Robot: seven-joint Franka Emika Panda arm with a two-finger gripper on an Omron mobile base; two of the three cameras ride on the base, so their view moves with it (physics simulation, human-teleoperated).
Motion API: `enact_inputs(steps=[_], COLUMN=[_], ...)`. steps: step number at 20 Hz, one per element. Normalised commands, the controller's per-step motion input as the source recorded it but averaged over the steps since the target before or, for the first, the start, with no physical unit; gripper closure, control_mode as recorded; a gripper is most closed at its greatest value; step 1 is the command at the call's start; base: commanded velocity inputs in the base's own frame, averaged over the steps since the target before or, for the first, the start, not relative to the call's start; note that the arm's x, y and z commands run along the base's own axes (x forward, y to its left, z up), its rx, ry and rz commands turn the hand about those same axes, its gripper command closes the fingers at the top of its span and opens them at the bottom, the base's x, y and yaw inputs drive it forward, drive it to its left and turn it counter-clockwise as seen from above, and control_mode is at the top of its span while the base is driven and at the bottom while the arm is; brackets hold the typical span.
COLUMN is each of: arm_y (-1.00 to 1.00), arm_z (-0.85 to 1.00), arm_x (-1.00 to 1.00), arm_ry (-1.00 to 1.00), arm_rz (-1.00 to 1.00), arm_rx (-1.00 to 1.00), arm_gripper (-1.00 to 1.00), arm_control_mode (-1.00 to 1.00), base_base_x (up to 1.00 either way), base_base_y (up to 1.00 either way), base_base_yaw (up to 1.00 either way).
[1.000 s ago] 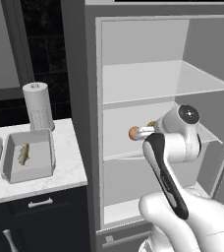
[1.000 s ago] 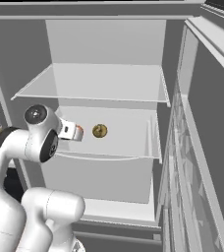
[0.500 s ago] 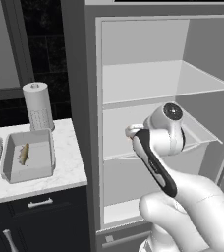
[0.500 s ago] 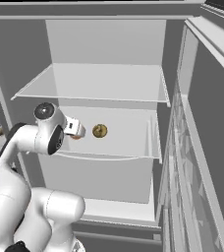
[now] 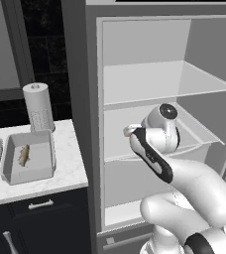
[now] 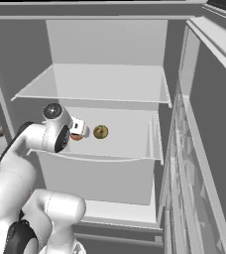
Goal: Place one onion and one fish in each tupperware on the nearby counter, to pack two identical lunches.
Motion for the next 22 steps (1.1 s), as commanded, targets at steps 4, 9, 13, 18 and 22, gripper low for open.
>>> enact_inputs(steps=[4,9,13,18,22], arm_y=[0.00,-0.02,0.00,0.00,0.00], arm_z=[-0.26,-0.20,-0.08,-0.10,-0.17], arm_x=[0.28,0.36,0.32,0.18,0.14], arm_ry=[0.00,0.00,0.00,0.00,0.00], arm_rz=[0.02,0.03,0.01,0.00,0.00], arm_rx=[0.03,0.04,0.01,0.00,0.00], arm_gripper=[-1.00,-1.00,-1.00,-1.00,-1.00], arm_control_mode=[-1.00,-1.00,-1.00,-1.00,-1.00], base_base_x=[0.00,0.00,0.00,0.00,0.00], base_base_y=[0.00,0.00,0.00,0.00,0.00], base_base_yaw=[0.00,0.00,0.00,0.00,0.00])
